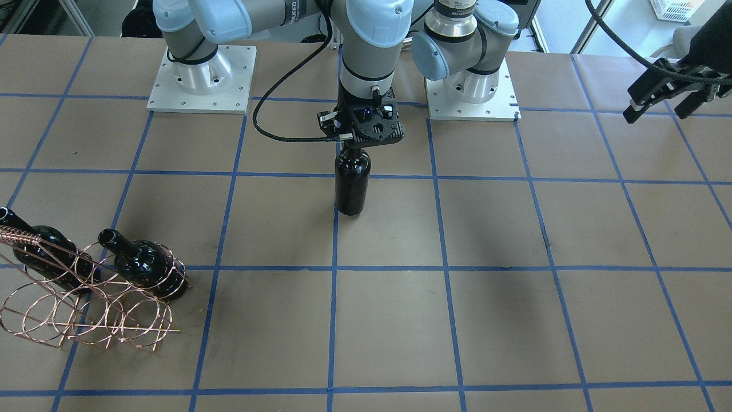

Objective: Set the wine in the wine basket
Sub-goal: 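Lower the right gripper and close it on the bottle neck, then lift the bottle and carry it to the copper wine rack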

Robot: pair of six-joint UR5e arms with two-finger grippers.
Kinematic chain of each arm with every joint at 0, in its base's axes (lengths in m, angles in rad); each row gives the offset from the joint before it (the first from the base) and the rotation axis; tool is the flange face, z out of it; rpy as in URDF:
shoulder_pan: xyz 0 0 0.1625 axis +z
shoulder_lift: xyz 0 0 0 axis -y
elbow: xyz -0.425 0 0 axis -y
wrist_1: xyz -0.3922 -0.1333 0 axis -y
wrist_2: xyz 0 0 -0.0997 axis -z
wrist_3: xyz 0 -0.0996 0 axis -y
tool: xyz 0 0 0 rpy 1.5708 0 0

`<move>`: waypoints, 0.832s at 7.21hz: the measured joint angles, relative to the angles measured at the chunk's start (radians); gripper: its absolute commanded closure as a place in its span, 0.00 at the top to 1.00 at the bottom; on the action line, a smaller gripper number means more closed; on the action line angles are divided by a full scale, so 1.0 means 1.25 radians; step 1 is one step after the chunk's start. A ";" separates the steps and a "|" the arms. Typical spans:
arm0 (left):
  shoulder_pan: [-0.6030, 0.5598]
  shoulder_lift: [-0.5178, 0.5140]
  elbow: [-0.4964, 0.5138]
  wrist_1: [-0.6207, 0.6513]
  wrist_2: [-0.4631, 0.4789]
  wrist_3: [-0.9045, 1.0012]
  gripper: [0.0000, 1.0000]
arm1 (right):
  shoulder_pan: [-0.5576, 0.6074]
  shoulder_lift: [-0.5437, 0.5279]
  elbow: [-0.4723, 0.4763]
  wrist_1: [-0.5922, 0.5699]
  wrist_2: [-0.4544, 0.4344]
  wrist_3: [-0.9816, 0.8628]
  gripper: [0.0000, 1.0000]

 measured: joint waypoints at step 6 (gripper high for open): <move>-0.092 0.016 -0.002 0.002 -0.030 -0.098 1.00 | -0.290 -0.147 -0.069 0.175 -0.041 -0.303 0.00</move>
